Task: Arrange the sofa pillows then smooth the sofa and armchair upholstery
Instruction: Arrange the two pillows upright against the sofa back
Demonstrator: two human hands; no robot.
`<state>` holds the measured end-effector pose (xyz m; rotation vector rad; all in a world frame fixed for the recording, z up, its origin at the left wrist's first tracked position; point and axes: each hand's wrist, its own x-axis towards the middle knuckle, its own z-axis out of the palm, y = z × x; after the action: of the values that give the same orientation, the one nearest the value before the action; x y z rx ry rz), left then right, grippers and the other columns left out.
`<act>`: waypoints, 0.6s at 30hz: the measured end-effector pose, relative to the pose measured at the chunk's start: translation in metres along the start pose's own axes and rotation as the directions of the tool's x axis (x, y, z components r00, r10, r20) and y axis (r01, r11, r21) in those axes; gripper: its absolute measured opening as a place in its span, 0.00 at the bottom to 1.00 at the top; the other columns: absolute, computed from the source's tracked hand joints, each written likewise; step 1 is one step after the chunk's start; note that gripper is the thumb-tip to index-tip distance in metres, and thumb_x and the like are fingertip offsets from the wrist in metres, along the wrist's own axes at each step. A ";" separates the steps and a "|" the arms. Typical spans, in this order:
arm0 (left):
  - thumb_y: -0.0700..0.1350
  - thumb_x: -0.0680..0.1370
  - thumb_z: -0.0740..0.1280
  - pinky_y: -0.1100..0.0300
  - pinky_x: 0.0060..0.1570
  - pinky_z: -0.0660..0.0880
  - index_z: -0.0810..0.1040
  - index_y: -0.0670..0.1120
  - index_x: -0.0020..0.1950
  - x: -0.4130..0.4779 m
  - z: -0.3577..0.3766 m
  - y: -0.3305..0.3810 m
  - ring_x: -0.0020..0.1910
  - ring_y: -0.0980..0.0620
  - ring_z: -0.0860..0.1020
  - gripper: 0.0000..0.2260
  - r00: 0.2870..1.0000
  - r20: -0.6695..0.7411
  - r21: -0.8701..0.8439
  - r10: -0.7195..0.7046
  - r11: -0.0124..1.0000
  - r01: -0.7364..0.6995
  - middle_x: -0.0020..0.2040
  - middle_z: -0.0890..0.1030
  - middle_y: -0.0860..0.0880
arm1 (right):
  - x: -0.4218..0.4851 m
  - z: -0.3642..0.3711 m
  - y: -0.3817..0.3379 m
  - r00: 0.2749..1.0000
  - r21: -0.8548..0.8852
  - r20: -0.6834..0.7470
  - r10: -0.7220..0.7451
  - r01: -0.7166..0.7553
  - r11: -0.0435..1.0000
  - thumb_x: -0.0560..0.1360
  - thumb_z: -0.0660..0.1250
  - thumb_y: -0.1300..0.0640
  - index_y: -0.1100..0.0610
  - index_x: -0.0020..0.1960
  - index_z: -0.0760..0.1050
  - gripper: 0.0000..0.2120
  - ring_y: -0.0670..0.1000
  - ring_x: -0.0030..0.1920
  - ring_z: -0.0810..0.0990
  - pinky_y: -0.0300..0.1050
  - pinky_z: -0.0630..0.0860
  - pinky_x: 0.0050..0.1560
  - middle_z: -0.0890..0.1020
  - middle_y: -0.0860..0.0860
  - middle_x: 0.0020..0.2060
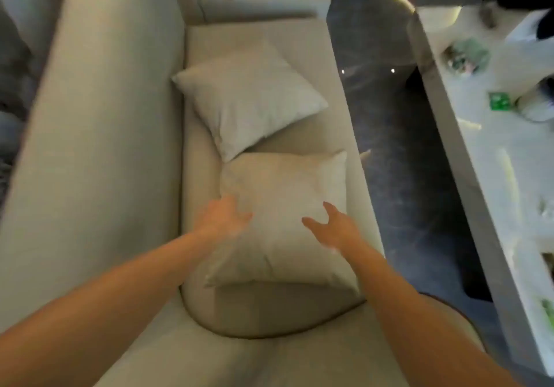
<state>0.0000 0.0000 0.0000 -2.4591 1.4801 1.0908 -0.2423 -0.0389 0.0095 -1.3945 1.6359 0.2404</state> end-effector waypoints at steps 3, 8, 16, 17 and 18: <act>0.63 0.73 0.68 0.46 0.66 0.70 0.64 0.52 0.72 0.056 0.039 -0.028 0.67 0.36 0.71 0.32 0.994 -0.075 -0.118 -0.084 0.990 0.075 0.68 0.72 0.38 | 0.044 0.040 0.022 0.980 0.194 -0.088 0.178 -0.158 0.968 0.71 0.59 0.28 0.40 0.78 0.44 0.43 0.65 0.76 0.58 0.63 0.57 0.75 0.53 0.60 0.78; 0.68 0.64 0.74 0.46 0.73 0.63 0.42 0.60 0.79 0.100 0.075 -0.072 0.74 0.43 0.65 0.54 0.982 0.178 -0.485 -0.064 0.862 0.144 0.78 0.62 0.48 | 0.071 0.098 0.030 0.927 0.339 -0.196 0.319 -0.242 0.909 0.60 0.54 0.18 0.29 0.73 0.39 0.47 0.66 0.77 0.47 0.67 0.48 0.75 0.44 0.51 0.80; 0.64 0.71 0.71 0.49 0.70 0.65 0.50 0.58 0.79 0.033 0.004 -0.071 0.73 0.41 0.64 0.44 1.000 0.020 -0.381 -0.013 0.924 0.020 0.76 0.61 0.42 | 0.044 0.095 -0.003 0.939 0.537 -0.077 0.335 -0.244 0.808 0.66 0.57 0.23 0.35 0.76 0.52 0.42 0.64 0.75 0.59 0.62 0.55 0.75 0.59 0.56 0.78; 0.64 0.71 0.70 0.50 0.65 0.69 0.49 0.58 0.79 0.015 -0.017 -0.076 0.68 0.40 0.68 0.44 1.000 0.009 -0.328 0.015 0.945 -0.011 0.73 0.62 0.42 | 0.036 0.101 -0.010 0.950 0.561 -0.036 0.311 -0.238 0.792 0.69 0.57 0.26 0.38 0.76 0.54 0.39 0.62 0.75 0.61 0.59 0.57 0.75 0.61 0.56 0.77; 0.65 0.71 0.69 0.52 0.58 0.72 0.48 0.58 0.79 -0.003 -0.040 -0.083 0.62 0.40 0.72 0.43 0.999 0.007 -0.269 0.048 0.962 -0.045 0.70 0.63 0.44 | 0.028 0.108 -0.019 0.959 0.591 0.014 0.283 -0.236 0.771 0.71 0.57 0.28 0.41 0.76 0.57 0.37 0.59 0.74 0.63 0.57 0.58 0.75 0.63 0.54 0.77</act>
<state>0.0862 0.0302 0.0078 -2.5934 1.4810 1.4003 -0.1677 0.0081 -0.0619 -0.7056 1.7646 -0.1650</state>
